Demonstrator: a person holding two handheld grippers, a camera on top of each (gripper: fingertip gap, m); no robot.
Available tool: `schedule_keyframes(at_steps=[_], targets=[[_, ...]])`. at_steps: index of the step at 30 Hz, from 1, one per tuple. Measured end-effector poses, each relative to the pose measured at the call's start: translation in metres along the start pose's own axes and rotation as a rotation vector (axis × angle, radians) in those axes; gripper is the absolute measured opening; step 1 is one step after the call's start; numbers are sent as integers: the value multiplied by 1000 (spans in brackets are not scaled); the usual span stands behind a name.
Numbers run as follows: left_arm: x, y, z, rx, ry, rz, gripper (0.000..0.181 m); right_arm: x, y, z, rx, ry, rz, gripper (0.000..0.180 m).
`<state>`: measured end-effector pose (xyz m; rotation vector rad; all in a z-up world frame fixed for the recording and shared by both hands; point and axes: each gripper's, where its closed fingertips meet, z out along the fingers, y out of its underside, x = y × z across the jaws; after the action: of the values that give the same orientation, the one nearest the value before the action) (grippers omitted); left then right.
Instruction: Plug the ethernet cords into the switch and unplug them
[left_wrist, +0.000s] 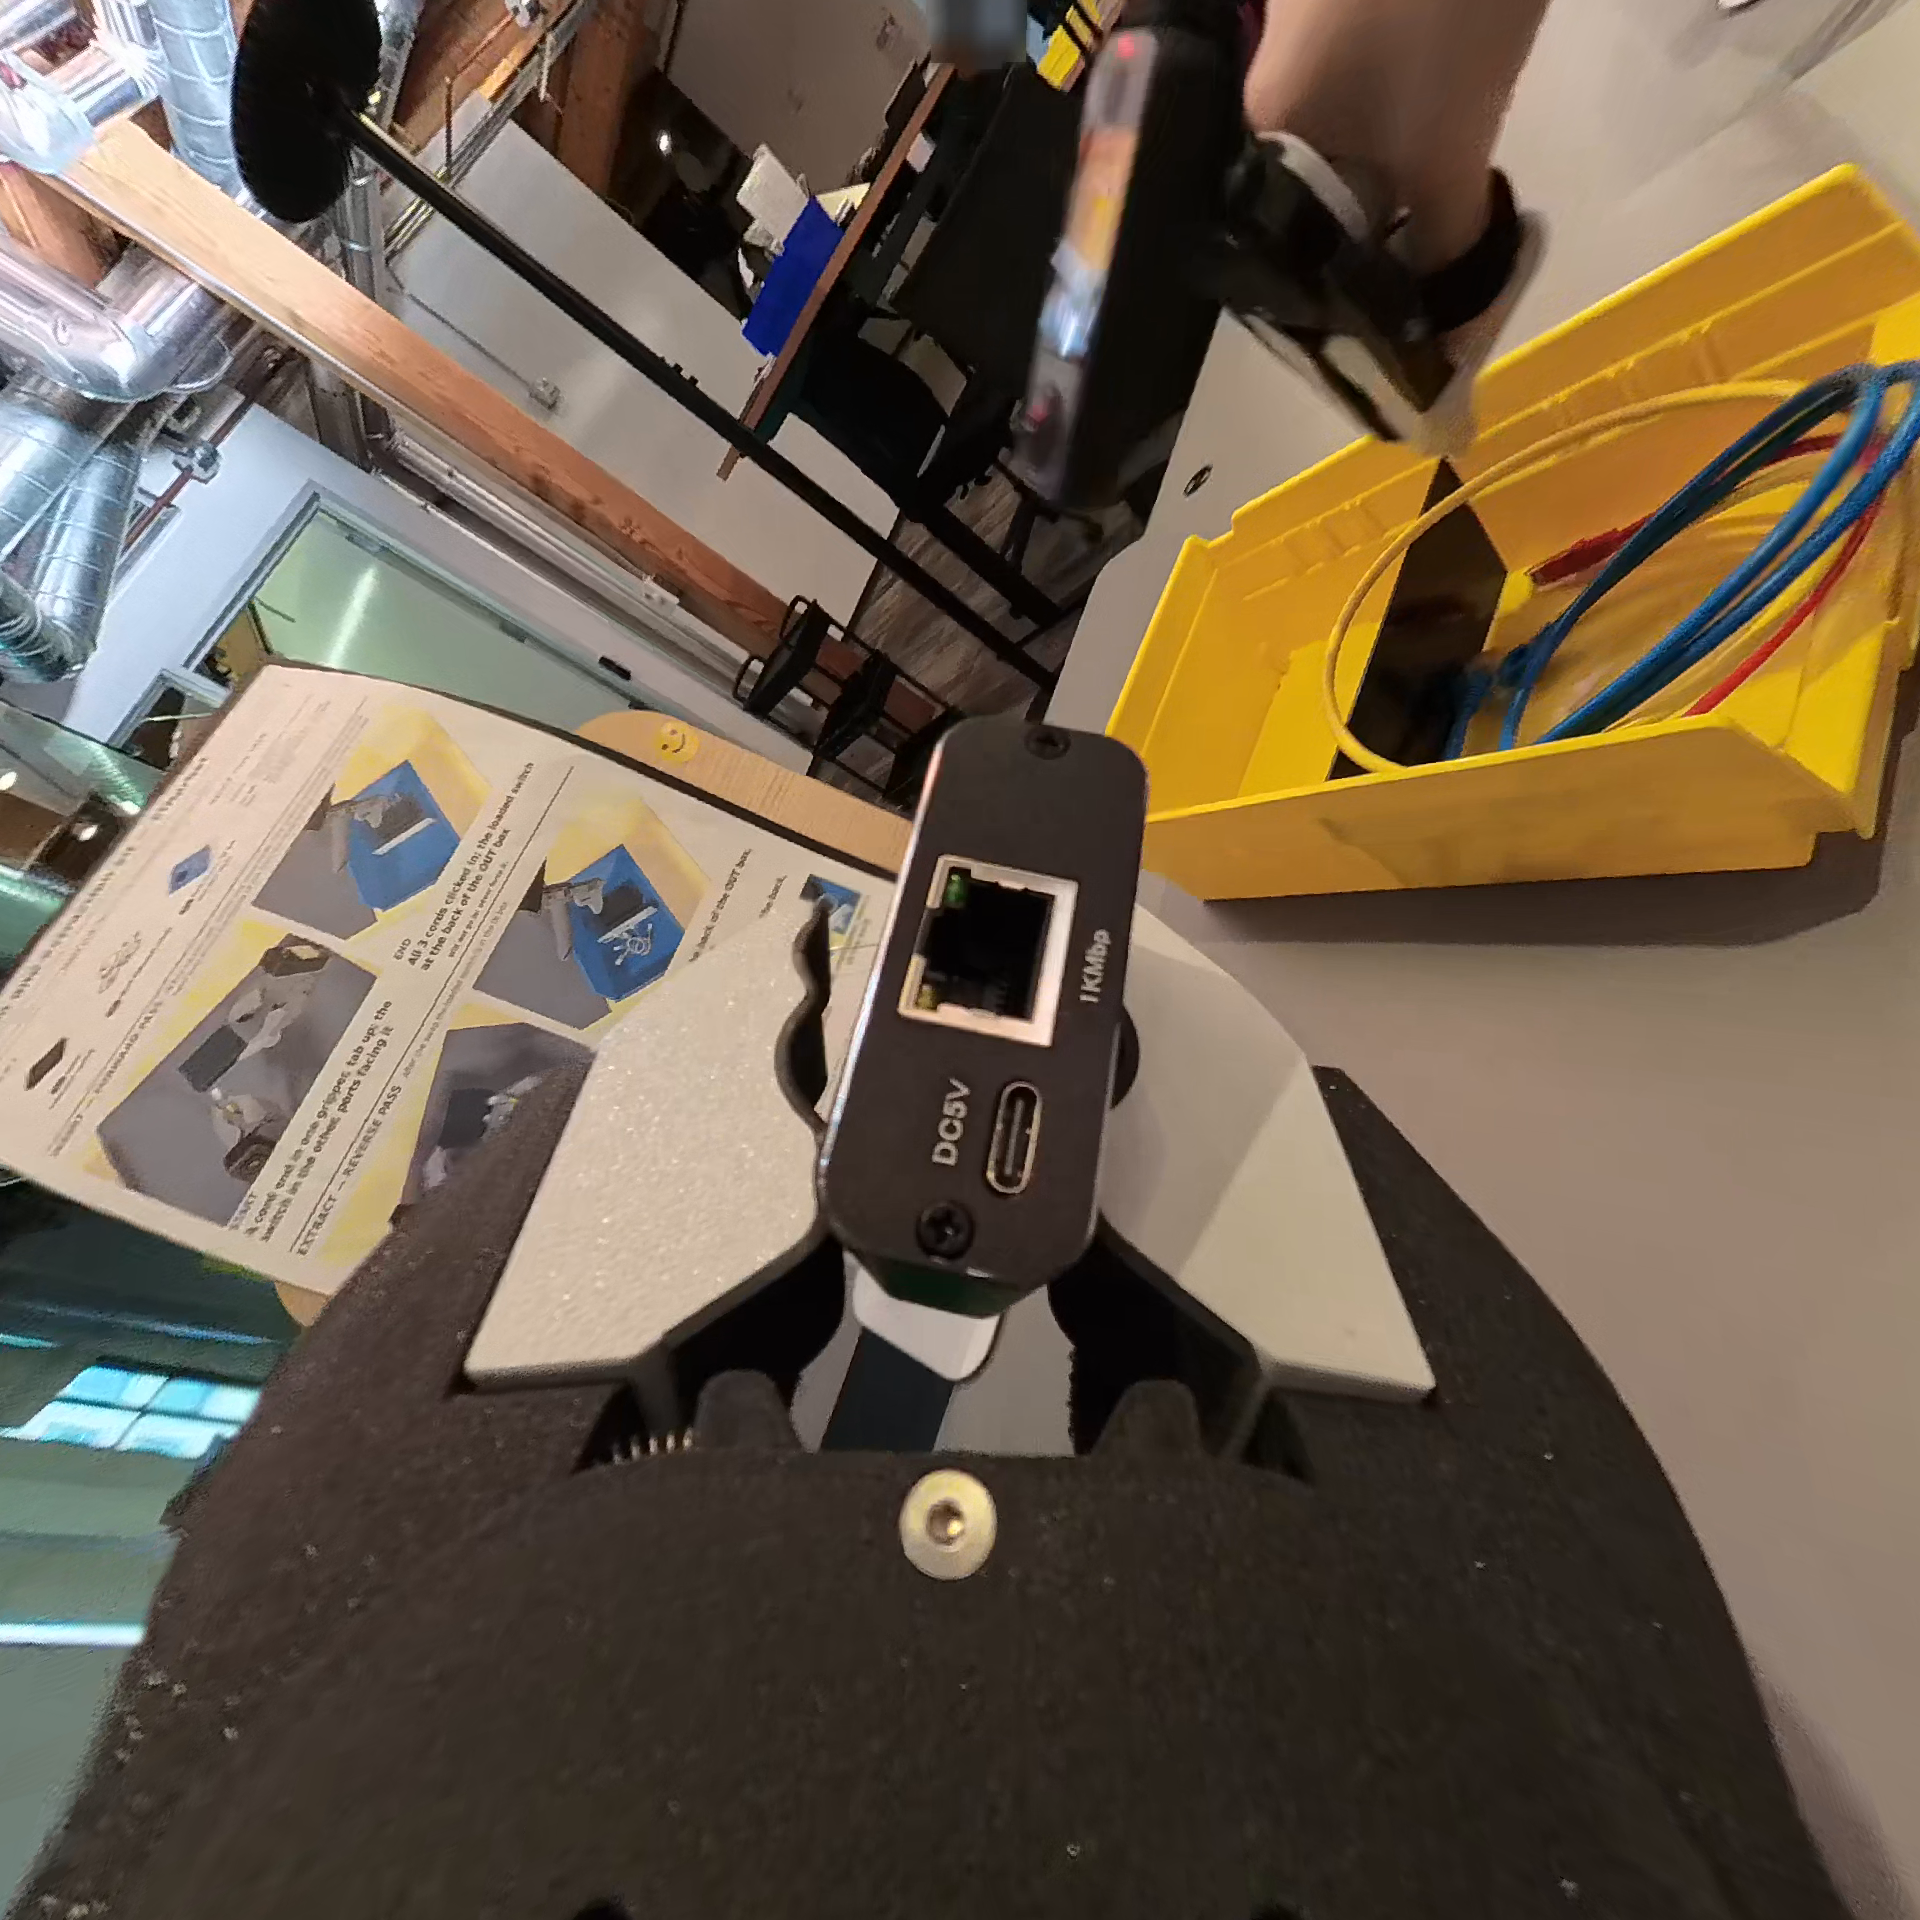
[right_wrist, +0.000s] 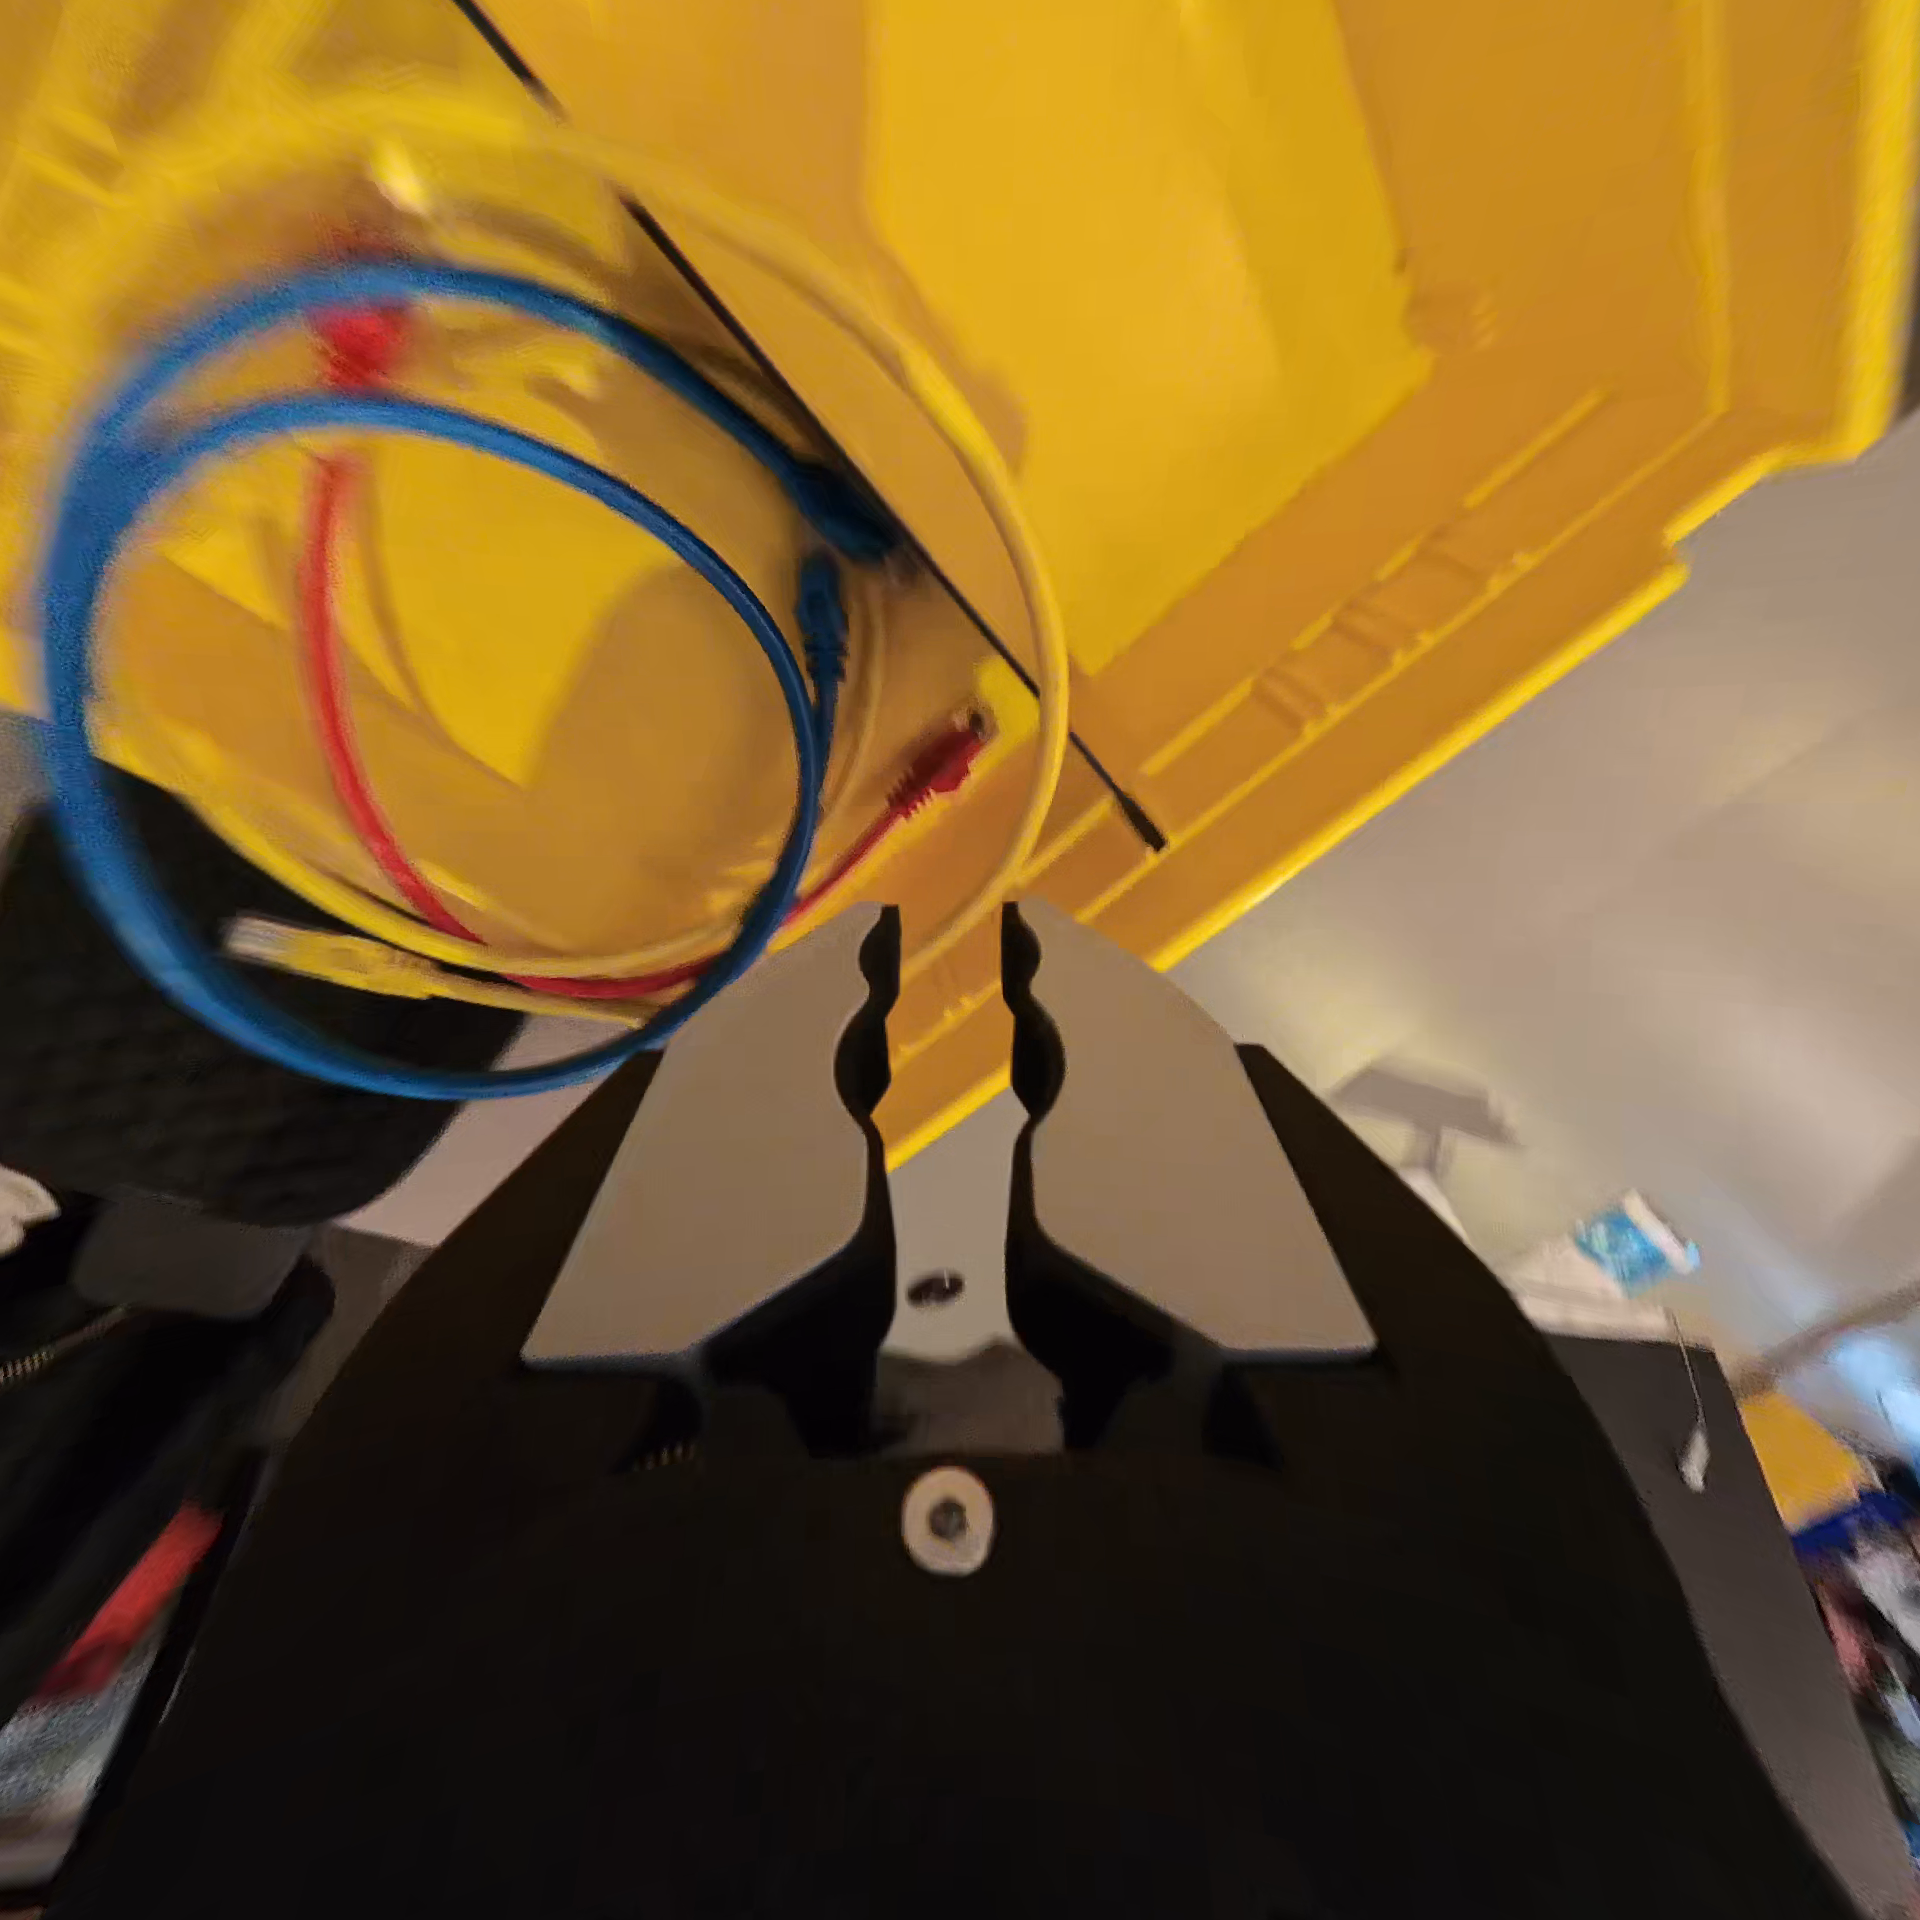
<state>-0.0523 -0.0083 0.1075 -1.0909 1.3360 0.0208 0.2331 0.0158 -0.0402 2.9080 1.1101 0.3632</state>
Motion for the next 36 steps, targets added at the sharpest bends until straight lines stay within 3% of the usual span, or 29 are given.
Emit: schedule_keyframes(at_steps=[1, 3, 6, 9, 11, 15, 21, 22, 25, 27, 32, 36], targets=[[2, -2, -1, 15, 19, -15, 46, -7, -14, -17, 120, -16, -9, 20], [6, -7, -4, 64, 65, -36, 46, -31, -51, -69, 457, -46, -88, 28], [13, -17, -11, 146, 152, -87, 46, -104, -88, -167, 1019, -11, -393, 50], [11, -15, -12, 148, 161, -120, 45, -187, -89, -236, 1448, 147, -703, 40], [10, -7, -10, 99, 140, -84, 45, -229, -87, -258, 1600, 291, -849, 35], [18, -2, -3, 54, 153, -39, 46, -254, -107, -260, 1582, 511, -924, 36], [37, -4, 5, 42, 205, 28, 45, -245, -134, -225, 1500, 477, -919, 38], [40, -4, 7, 37, 214, 39, 45, -248, -133, -219, 1482, 446, -957, 27], [42, -6, 12, 49, 210, 13, 45, -242, -132, -216, 1459, 421, -933, 26], [37, -9, 13, 81, 187, -16, 49, -234, -129, -216, 1449, 501, -931, 26], [17, -5, 0, 84, 135, -76, 56, -165, -118, -197, 1275, 617, -740, 26], [-2, -3, -15, 92, 88, -101, 54, -70, -113, -138, 1068, 483, -500, 26]])
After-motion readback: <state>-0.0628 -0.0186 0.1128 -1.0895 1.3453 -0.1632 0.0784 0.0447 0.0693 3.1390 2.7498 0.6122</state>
